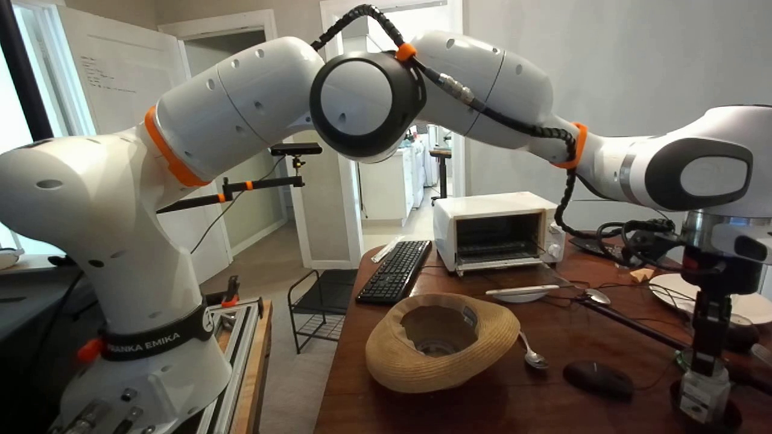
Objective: Put the grey lid on the jar in the bowl.
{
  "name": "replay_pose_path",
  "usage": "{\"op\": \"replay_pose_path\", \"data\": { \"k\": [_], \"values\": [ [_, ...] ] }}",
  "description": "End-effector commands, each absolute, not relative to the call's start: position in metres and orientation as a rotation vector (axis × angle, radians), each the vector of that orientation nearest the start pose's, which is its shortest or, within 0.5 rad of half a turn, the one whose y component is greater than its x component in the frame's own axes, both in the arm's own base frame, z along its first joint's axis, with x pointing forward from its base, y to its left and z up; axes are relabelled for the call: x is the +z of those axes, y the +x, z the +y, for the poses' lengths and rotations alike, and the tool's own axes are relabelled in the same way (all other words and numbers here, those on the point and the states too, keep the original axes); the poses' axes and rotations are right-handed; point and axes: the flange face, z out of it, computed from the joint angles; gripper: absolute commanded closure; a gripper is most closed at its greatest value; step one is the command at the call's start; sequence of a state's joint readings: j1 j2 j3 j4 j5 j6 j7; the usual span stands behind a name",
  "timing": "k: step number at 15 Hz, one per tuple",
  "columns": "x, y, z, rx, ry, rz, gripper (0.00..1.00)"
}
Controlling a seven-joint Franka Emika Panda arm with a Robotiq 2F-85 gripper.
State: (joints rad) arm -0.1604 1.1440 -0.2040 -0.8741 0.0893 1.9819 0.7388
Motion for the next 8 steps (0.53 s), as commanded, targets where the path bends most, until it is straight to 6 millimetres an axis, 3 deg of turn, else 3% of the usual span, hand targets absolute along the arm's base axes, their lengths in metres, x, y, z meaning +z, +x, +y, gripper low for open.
{"op": "replay_pose_path", "data": {
  "k": [1, 8],
  "values": [
    [0.1898, 0.7587, -0.2134, -0.016, -2.832, 1.597, 0.77],
    [0.19, 0.7607, -0.2141, -0.033, -2.839, 1.589, 0.77]
  ]
}}
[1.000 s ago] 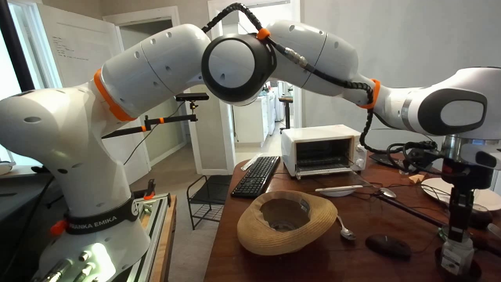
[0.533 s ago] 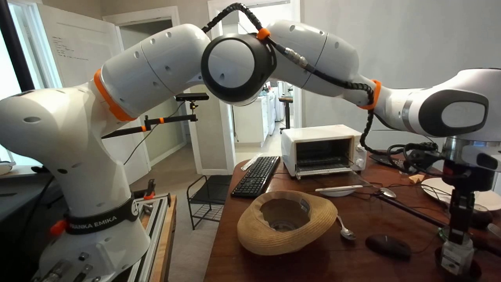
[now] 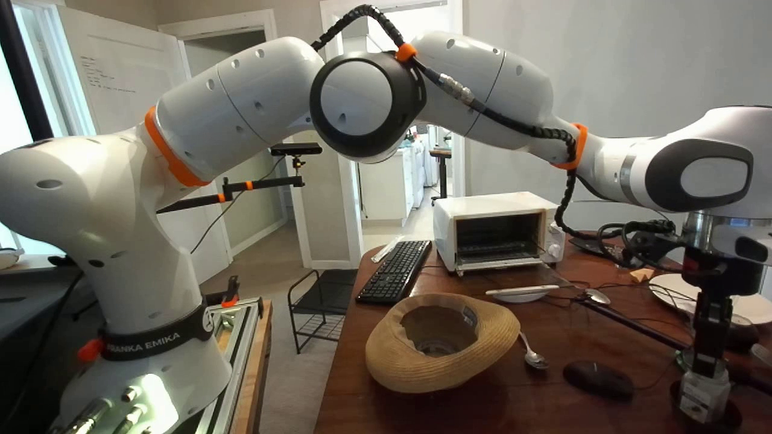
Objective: Put the grey lid on the jar in the bowl.
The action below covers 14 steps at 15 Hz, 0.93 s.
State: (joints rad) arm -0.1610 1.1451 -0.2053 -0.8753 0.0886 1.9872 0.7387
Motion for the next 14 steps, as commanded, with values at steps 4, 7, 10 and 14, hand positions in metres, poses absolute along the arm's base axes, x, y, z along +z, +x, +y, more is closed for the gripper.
{"op": "replay_pose_path", "data": {
  "k": [4, 7, 10, 14],
  "values": [
    [0.1905, 0.7624, -0.2143, -0.035, -2.843, 1.577, 0.77],
    [0.1916, 0.7637, -0.2127, -0.037, -2.848, 1.569, 0.77],
    [0.1927, 0.7651, -0.2118, -0.038, -2.851, 1.559, 0.77],
    [0.1915, 0.7661, -0.2095, -0.032, -2.856, 1.547, 0.77]
  ]
}}
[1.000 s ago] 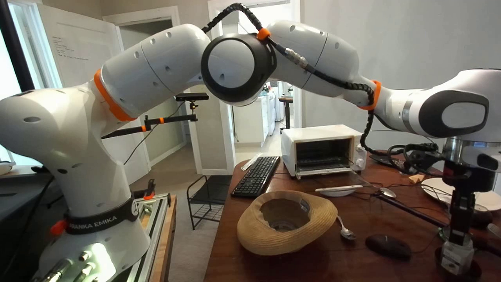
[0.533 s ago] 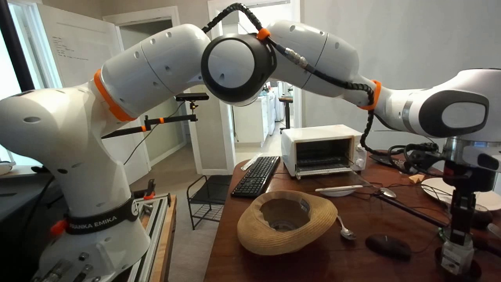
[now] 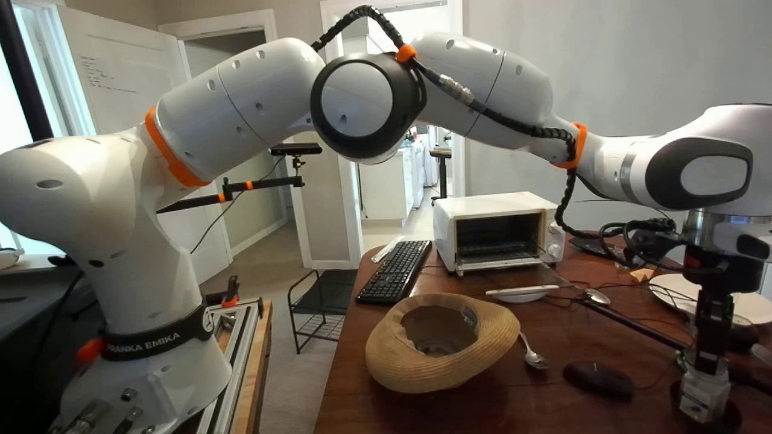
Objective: Put the grey lid on the jar in the bowl.
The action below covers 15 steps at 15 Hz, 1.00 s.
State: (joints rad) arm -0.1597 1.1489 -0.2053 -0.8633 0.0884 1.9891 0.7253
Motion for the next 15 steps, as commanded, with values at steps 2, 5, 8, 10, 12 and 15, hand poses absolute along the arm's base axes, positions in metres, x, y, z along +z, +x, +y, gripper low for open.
{"op": "replay_pose_path", "data": {
  "k": [2, 5, 8, 10, 12, 15],
  "values": [
    [0.1899, 0.7662, -0.2086, -0.025, -2.857, 1.54, 0.77],
    [0.1879, 0.7665, -0.207, -0.021, -2.861, 1.536, 0.77],
    [0.1857, 0.7667, -0.2061, -0.017, -2.864, 1.532, 0.77],
    [0.186, 0.7671, -0.2055, -0.013, -2.863, 1.529, 0.27],
    [0.186, 0.7675, -0.2054, -0.015, -2.864, 1.528, 0.19],
    [0.1853, 0.7677, -0.2049, -0.015, -2.866, 1.527, 0.01]
  ]
}}
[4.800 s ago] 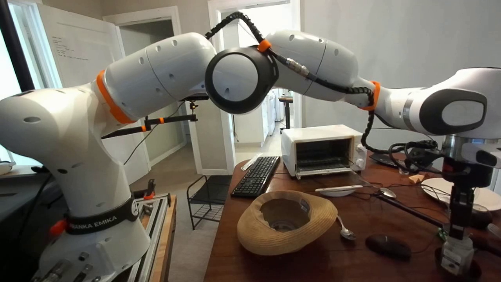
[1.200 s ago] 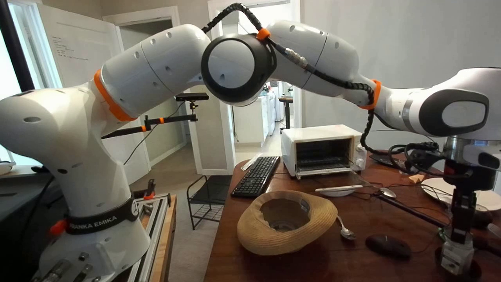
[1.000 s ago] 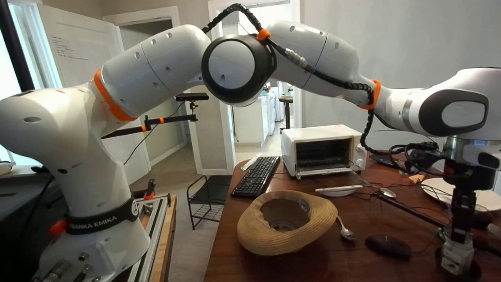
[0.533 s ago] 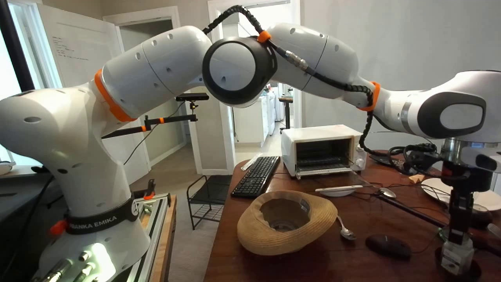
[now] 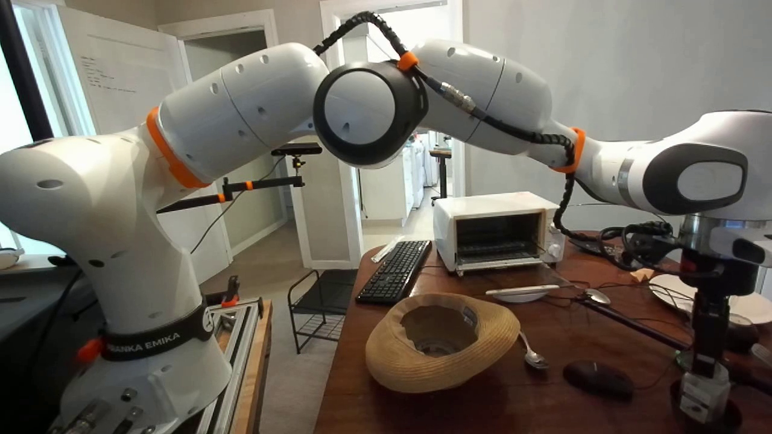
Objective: Put the grey lid on the jar in the bowl.
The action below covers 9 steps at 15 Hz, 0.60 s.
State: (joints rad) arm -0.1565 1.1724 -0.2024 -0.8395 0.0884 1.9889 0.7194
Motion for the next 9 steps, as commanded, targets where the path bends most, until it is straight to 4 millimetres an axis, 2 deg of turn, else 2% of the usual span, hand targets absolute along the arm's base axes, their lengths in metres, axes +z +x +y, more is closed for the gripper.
{"op": "replay_pose_path", "data": {
  "k": [1, 9],
  "values": [
    [0.186, 0.767, -0.205, -0.012, -2.865, 1.529, 0.0],
    [0.2, 0.766, -0.2, -0.008, -2.863, 1.536, 0.0]
  ]
}}
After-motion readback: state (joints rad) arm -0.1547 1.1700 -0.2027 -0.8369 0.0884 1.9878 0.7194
